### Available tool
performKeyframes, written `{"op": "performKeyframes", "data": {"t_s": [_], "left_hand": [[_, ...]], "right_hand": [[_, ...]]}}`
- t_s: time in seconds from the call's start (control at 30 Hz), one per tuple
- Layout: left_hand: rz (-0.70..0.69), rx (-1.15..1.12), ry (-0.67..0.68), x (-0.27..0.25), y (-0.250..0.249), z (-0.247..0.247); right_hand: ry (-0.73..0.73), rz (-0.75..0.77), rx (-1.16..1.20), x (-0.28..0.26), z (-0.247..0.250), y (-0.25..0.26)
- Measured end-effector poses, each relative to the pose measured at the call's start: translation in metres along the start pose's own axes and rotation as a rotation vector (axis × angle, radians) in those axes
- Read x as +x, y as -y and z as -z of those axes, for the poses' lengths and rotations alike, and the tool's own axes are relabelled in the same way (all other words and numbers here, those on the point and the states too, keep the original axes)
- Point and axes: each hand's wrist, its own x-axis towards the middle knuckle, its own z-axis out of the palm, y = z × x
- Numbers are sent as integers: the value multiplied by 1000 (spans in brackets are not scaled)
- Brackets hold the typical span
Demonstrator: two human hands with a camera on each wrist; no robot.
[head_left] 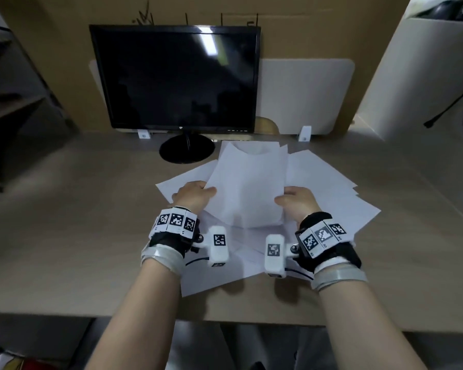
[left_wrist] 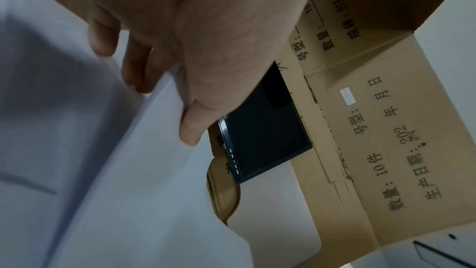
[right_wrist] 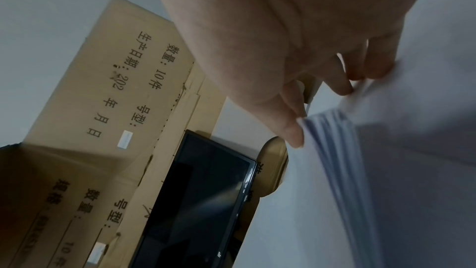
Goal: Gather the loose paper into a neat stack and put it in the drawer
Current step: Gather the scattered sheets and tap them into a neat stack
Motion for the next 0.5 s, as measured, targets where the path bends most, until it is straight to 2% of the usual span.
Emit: {"op": "performKeyframes", "data": {"t_s": [0.17, 0.33, 0.5], "left_hand": [[-15, -170, 42, -14, -10, 9], [-12, -458, 108, -15, -6, 12], [20, -565, 72, -26, -13, 11]], "right_hand": [[-5, 2, 60, 7, 2, -8], [-8, 11, 140, -19, 6, 8], [-6, -36, 166, -17, 7, 6]]}}
